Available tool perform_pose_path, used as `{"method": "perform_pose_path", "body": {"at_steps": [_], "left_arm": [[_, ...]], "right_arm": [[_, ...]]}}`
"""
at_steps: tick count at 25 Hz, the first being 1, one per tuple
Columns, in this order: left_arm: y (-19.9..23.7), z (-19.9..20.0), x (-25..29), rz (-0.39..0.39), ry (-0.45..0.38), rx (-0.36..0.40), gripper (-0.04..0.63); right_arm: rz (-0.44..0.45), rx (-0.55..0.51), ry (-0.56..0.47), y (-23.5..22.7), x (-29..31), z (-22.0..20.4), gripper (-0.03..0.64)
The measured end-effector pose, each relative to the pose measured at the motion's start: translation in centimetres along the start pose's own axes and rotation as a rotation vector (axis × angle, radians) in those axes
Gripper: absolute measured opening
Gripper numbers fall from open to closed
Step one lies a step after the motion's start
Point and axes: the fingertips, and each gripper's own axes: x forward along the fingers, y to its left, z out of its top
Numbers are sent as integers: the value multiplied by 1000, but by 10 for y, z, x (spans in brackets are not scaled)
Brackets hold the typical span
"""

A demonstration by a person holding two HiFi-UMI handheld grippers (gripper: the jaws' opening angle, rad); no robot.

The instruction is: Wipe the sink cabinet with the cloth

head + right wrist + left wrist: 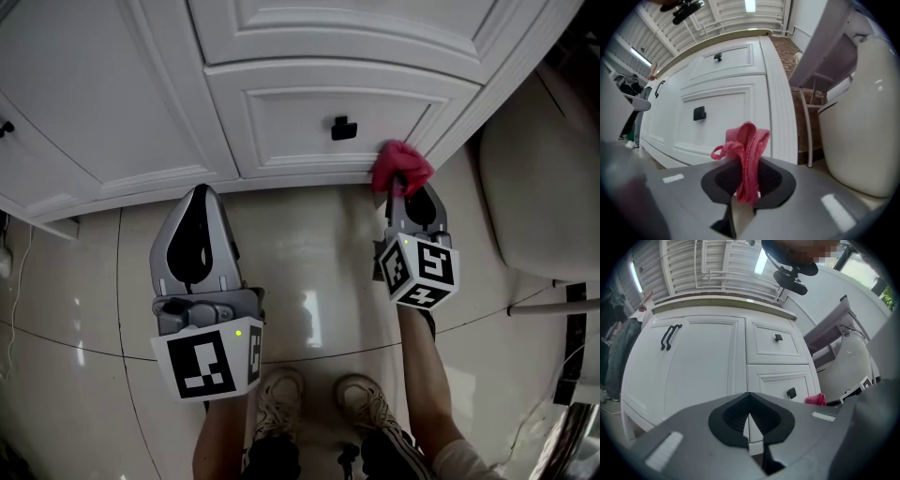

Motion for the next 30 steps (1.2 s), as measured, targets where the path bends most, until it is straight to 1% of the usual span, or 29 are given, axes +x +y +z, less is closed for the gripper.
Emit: {"method": "perform_pose_path", "body": {"at_steps": [2, 4, 8, 11, 14, 16, 18, 20, 21, 22, 23, 24, 26, 27, 28, 30], "left_arm": [[-4, -2, 2, -6, 5, 2, 11], [-10, -4, 4, -17, 10, 2, 11], [-26, -12, 9, -51, 30, 5, 11], [-39, -13, 14, -81, 26, 19, 11], [-48, -5, 19, -104, 21, 20, 11], [-52, 18, 15, -119, 8, 22, 11], [-57, 61, 10, -140, -47, 32, 11], [-65, 120, 8, -178, -133, 51, 11], [-70, 150, 4, -199, -161, 63, 11], [-76, 177, -4, -219, -166, 73, 12], [-82, 200, -14, -238, -147, 79, 12], [-88, 218, -23, -257, -105, 74, 13], [-99, 248, -38, -288, -13, 23, 14], [-101, 262, -43, -292, 9, -13, 14], [-101, 276, -47, -279, 12, -57, 15], [-95, 298, -54, -224, -33, -161, 15]], "right_arm": [[-45, -3, 8, -20, -2, -3, 61], [-69, -11, 9, -33, -2, -4, 61], [-97, -5, 12, -49, -3, -7, 61], [-112, 4, 15, -58, -4, -8, 61], [-97, 72, 26, -55, -16, -2, 60], [-57, 128, 42, -41, -41, 10, 60], [-4, 169, 25, -24, -64, 42, 60], [33, 226, -36, -11, -82, 94, 60], [44, 257, -58, -5, -95, 123, 60], [58, 279, -65, 3, -111, 151, 60], [81, 287, -63, 13, -129, 179, 60], [113, 280, -58, 27, -146, 207, 60], [187, 248, -69, 59, -171, 262, 60], [217, 240, -85, 74, -180, 288, 60], [237, 243, -103, 86, -186, 311, 61], [240, 289, -130, 104, -198, 342, 60]]}}
